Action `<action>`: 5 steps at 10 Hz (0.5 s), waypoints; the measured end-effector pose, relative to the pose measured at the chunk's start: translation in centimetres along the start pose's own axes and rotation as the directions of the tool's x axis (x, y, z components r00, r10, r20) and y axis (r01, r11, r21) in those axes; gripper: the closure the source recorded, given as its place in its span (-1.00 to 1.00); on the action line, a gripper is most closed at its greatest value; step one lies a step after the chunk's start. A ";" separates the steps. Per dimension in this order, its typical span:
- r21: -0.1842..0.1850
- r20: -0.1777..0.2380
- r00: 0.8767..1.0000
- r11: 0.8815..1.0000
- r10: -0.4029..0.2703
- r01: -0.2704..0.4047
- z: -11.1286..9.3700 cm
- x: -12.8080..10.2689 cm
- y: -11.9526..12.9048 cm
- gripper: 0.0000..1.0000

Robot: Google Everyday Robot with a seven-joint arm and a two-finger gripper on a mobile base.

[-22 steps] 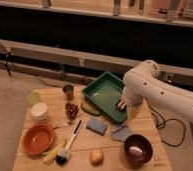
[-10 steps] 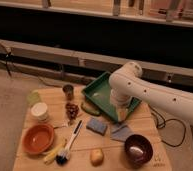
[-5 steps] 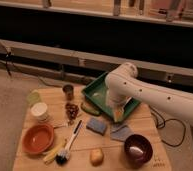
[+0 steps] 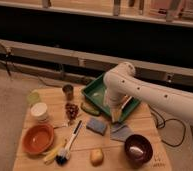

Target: Stack cups on top of each other

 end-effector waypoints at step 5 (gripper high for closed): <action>-0.012 0.027 0.999 1.000 0.020 -0.019 0.5 -0.3 -0.2 -0.30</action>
